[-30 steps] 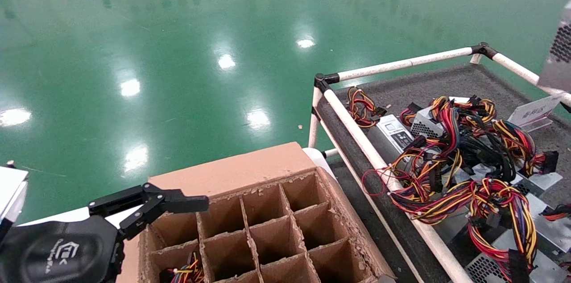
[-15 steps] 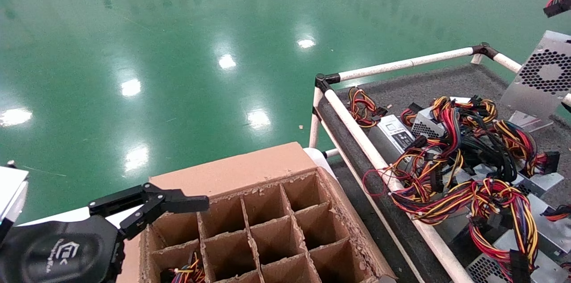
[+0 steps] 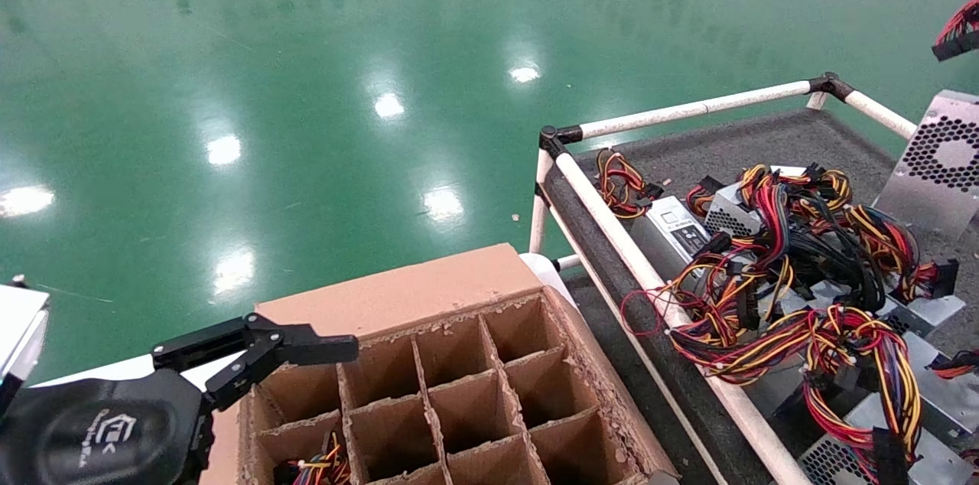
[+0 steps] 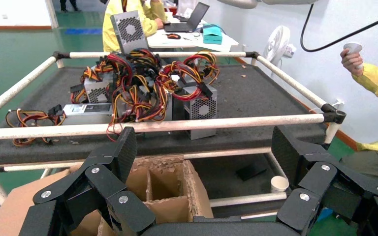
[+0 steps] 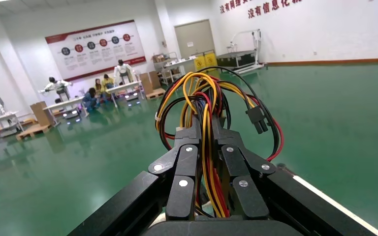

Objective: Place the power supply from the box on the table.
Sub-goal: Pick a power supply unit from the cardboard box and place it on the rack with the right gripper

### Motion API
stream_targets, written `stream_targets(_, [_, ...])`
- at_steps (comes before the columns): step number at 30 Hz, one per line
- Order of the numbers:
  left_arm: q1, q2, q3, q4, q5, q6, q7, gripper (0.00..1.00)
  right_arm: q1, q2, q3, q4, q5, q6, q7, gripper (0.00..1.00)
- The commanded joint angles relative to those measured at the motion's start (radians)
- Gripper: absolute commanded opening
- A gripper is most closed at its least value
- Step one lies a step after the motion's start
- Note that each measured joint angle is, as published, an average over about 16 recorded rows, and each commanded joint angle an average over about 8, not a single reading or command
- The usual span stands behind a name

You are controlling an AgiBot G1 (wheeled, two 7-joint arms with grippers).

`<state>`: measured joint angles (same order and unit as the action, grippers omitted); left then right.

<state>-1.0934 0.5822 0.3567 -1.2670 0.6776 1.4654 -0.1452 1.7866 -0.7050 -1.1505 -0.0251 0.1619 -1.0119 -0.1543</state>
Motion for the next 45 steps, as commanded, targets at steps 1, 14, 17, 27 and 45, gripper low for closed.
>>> stream_targets(1, [0.0, 0.0, 0.0, 0.0, 0.0, 0.0, 0.0, 1.0, -0.005, 0.001, 0.0, 0.003, 0.0, 0.009, -0.007, 0.0])
stream_targets(14, [0.0, 0.0, 0.0, 0.0, 0.0, 0.0, 0.0, 1.0, -0.068, -0.01, 0.007, 0.008, 0.009, 0.043, -0.029, 0.0])
stream_targets(17, [0.0, 0.0, 0.0, 0.0, 0.0, 0.0, 0.0, 1.0, -0.087, -0.02, 0.007, 0.009, 0.009, 0.054, -0.035, 0.0])
stream_targets(27, [0.0, 0.0, 0.0, 0.0, 0.0, 0.0, 0.0, 1.0, -0.135, -0.058, 0.005, 0.019, 0.006, 0.076, -0.057, 0.0])
stream_targets(45, [0.0, 0.0, 0.001, 0.0, 0.0, 0.0, 0.0, 1.0, -0.233, -0.082, 0.013, 0.015, 0.016, 0.091, -0.041, 0.0])
